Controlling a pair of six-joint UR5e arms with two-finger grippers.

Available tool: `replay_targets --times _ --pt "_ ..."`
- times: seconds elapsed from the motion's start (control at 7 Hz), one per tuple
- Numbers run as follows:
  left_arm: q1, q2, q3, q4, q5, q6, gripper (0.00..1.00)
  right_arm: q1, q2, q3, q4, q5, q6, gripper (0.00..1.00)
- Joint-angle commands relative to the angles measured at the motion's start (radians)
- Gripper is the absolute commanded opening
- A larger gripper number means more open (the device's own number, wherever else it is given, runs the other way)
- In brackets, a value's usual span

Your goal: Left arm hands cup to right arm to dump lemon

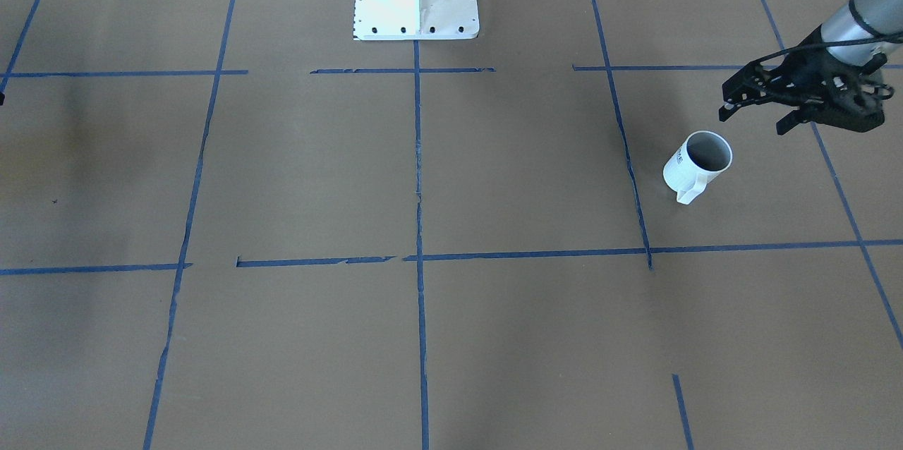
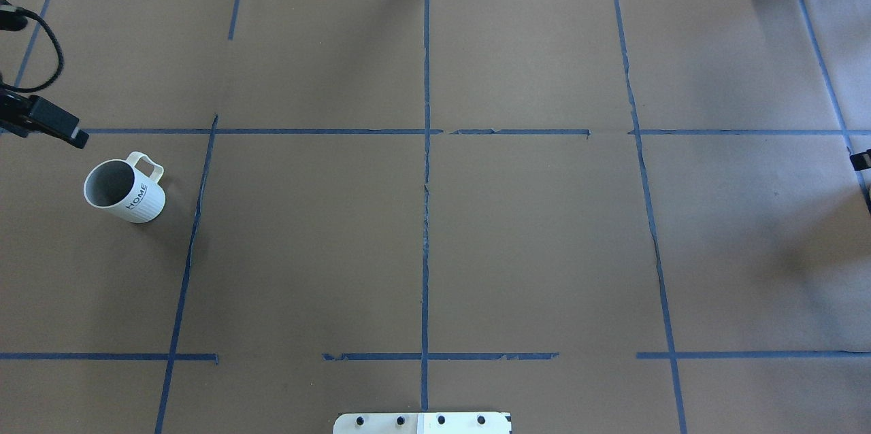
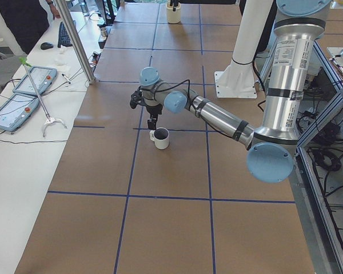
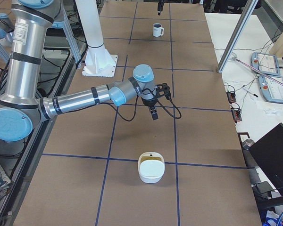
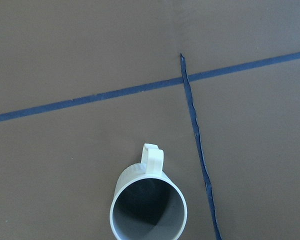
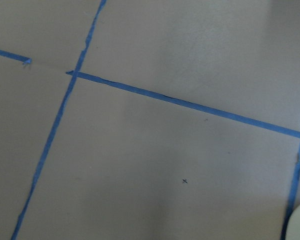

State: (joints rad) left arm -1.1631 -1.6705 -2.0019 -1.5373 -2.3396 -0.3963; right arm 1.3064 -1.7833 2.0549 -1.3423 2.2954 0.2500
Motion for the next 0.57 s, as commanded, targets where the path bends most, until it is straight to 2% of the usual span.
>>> replay_targets --times 0.0,0.14,0.29,0.43 --pt "-0.160 -0.003 -0.003 0.130 0.000 0.295 1.00 0.147 0.002 -0.006 -0.229 0.038 -0.290 1.00" --pt "-0.246 0.006 0.059 0.144 -0.003 0.420 1.00 0.204 0.005 -0.009 -0.348 0.038 -0.417 1.00" --pt "-0.326 0.008 0.165 0.141 -0.009 0.538 1.00 0.249 0.010 -0.006 -0.445 0.039 -0.519 1.00" --pt "-0.370 0.006 0.243 0.140 -0.010 0.557 1.00 0.254 0.007 -0.007 -0.481 0.038 -0.538 1.00"
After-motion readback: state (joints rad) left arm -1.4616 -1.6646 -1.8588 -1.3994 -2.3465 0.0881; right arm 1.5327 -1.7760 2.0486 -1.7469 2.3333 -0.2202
